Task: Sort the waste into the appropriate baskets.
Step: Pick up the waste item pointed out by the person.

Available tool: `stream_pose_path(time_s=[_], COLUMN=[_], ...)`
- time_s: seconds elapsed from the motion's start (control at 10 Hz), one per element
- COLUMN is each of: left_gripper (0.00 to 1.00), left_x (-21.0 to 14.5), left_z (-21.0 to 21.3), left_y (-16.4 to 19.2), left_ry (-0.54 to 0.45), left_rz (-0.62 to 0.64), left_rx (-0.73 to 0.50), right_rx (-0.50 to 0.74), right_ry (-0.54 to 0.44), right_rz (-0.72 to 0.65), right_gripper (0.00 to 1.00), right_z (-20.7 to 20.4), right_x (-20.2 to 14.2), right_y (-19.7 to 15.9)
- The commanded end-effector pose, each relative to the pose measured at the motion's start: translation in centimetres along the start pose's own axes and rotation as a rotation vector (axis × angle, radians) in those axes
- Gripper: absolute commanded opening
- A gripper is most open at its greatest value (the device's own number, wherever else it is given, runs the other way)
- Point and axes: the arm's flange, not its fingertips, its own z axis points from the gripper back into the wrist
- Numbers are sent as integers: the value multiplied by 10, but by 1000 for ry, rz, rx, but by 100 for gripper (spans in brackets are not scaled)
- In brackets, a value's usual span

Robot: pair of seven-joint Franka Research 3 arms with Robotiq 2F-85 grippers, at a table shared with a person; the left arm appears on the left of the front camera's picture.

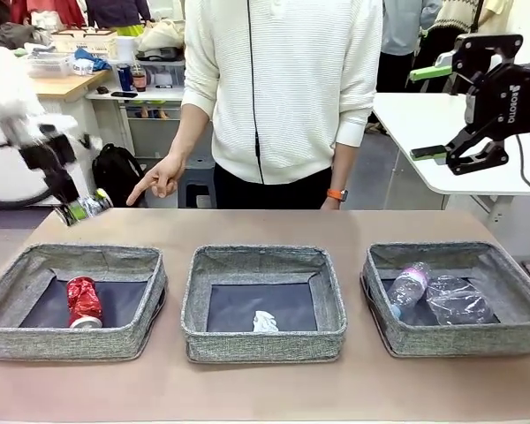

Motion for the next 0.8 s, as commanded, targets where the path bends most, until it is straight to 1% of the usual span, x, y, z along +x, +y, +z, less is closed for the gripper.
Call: stream_pose_path(time_s=[0.0,0.1,0.3,0.4,0.5,0.6,0.7], left_gripper=[0,0,0,0,0,0,0], left_x=[-23,-42,-83,-102,-109,-89,-89], left_z=[80,104,138,151,158,164,164], left_y=[-55,-85,-142,-166,-175,-149,-149], left_ry=[-63,-48,-20,-65,-85,-47,-47], left_rz=[120,116,207,199,185,164,164], left_rx=[-144,-163,-91,-42,-30,-109,-109], right_rx=[-6,-6,-6,-6,-6,-6,-6], right_ry=[7,7,7,7,7,7,7], right_rz=[21,21,21,21,21,21,21], right_gripper=[100,100,100,100,100,100,100], right_z=[2,2,2,2,2,2,2], right_x=[2,2,2,2,2,2,2], right_y=[0,0,0,0,0,0,0])
